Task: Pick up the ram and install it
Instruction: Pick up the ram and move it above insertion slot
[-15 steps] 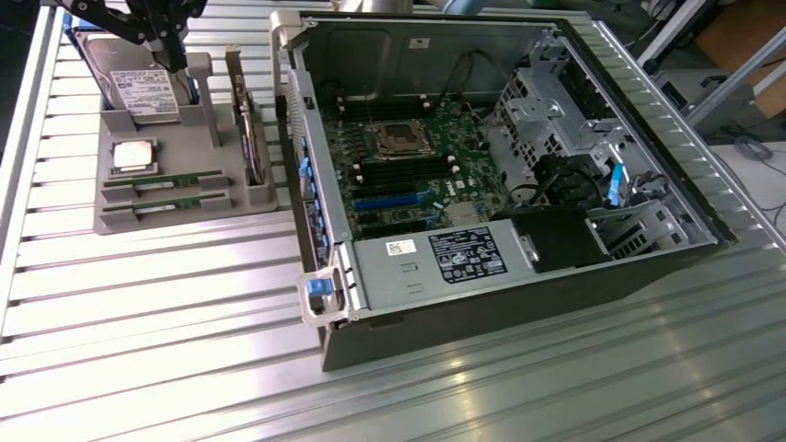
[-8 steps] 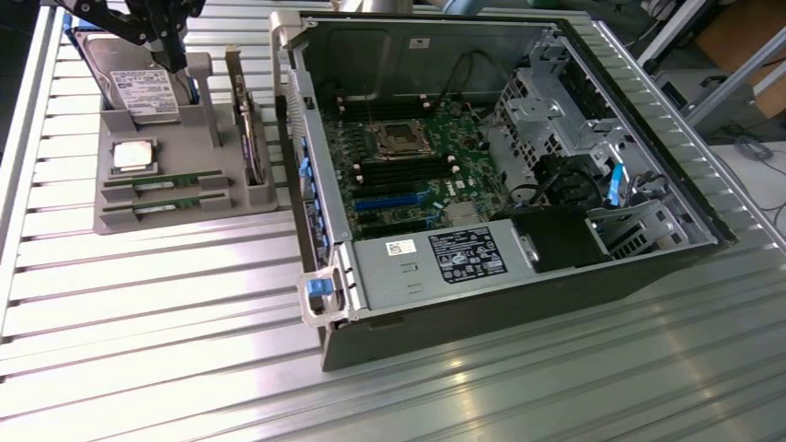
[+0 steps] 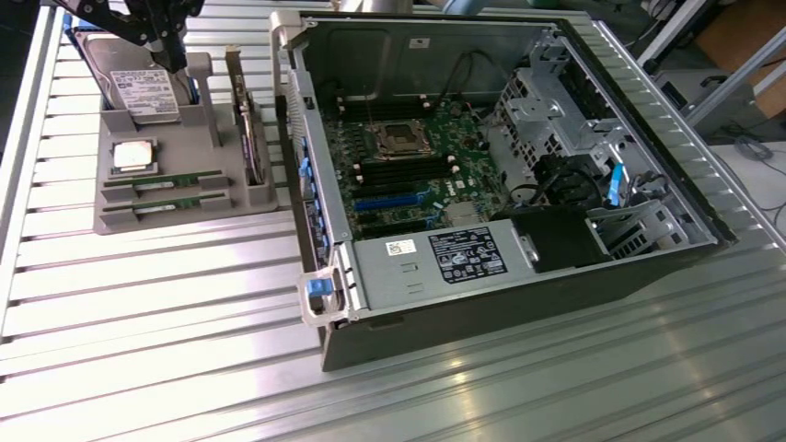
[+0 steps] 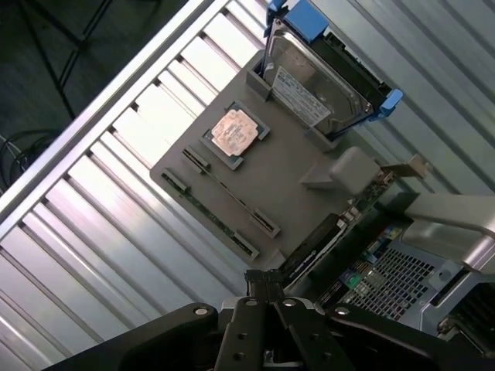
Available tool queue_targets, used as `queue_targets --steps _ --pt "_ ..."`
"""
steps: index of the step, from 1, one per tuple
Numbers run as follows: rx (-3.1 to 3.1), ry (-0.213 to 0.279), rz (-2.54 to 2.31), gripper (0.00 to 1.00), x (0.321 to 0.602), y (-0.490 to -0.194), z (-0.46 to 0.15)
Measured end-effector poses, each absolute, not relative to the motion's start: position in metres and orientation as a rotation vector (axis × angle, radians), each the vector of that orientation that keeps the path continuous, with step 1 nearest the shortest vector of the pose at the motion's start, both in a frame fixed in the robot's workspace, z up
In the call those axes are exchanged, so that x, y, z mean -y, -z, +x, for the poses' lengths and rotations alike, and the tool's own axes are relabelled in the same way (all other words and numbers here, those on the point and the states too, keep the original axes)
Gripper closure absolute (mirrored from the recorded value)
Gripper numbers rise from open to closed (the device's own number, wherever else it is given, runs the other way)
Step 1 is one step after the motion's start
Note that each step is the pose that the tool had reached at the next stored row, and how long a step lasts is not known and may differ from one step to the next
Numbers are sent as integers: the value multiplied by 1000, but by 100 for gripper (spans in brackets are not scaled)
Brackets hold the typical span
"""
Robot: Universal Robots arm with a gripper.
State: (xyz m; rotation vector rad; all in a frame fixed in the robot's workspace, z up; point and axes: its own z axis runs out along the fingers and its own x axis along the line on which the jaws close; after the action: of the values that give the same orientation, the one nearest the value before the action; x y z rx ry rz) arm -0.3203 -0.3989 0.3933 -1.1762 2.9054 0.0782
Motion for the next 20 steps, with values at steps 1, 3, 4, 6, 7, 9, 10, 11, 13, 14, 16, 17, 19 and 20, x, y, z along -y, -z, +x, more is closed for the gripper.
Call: queue_targets --steps 1,3,4,6,7,9,10,11,13,14,16,17,19,20 --pt "-2903 -78 -1184 89 399 -393 -320" --pt "-2899 -78 -1193 89 399 -393 -320" --pt "-2895 -78 -1202 89 399 -393 -320" --pt "-2889 -78 -1218 89 399 -393 -320" --pt "-2885 -78 -1228 89 399 -393 -320" --pt "-2881 -79 -1238 89 399 -393 -320" --pt "-2879 -78 -1243 89 399 -393 -320" --pt "-2877 -79 -1247 89 399 -393 -320" --pt "-2872 -79 -1259 89 399 -393 -320" --pt "-2869 -79 -1266 89 399 -393 -320" --pt "-2864 -79 -1279 89 399 -393 -320" --pt "-2860 -79 -1286 89 399 -393 -320" --pt "-2850 -79 -1311 89 399 -393 -320" --pt "-2845 -79 -1321 89 399 -393 -320"
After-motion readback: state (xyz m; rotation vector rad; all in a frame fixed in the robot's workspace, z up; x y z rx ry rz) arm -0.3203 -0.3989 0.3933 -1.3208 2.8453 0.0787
